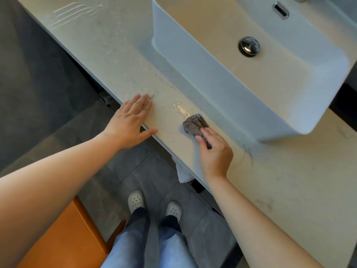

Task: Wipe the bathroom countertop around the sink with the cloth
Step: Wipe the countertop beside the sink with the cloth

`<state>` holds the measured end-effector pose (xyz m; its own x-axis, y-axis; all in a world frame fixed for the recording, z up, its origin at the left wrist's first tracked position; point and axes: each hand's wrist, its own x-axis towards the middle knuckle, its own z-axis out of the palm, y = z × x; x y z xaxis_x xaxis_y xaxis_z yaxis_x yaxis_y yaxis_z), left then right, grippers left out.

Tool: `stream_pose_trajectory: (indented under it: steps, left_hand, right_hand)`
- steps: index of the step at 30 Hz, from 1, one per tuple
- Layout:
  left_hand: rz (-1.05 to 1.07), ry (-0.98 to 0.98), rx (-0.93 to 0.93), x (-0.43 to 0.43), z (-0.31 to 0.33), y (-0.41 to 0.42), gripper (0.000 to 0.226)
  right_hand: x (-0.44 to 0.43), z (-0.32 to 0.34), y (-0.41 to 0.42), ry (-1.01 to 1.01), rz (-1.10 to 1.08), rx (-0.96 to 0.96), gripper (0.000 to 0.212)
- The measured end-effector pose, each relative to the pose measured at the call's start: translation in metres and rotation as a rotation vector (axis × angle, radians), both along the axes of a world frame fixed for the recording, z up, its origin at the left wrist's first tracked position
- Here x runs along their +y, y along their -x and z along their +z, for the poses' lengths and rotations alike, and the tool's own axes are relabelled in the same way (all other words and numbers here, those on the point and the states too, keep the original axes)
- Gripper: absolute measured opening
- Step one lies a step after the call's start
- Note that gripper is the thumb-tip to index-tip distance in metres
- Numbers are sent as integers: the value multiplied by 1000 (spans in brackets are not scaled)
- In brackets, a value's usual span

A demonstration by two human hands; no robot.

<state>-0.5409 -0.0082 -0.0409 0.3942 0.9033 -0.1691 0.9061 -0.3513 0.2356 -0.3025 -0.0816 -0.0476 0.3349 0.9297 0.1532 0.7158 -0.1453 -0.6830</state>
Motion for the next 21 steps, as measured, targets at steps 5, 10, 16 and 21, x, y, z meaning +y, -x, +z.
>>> stream_pose_trajectory:
  steps: [5,10,16,21]
  left_hand:
    - [-46,-9,0,6,1,9,81]
    - [-37,-9,-18,7,0,9,81]
    - [-45,-7,-21,7,0,10,80]
    - [-50,-20,-21,7,-1,10,80]
  right_hand:
    - [-27,5,23,9,63,-29,26]
    - [-45,22,38,180,87,166,26]
    - [-1,56,14,100,-128,320,29]
    - [52,44,-14,25,-173,93,27]
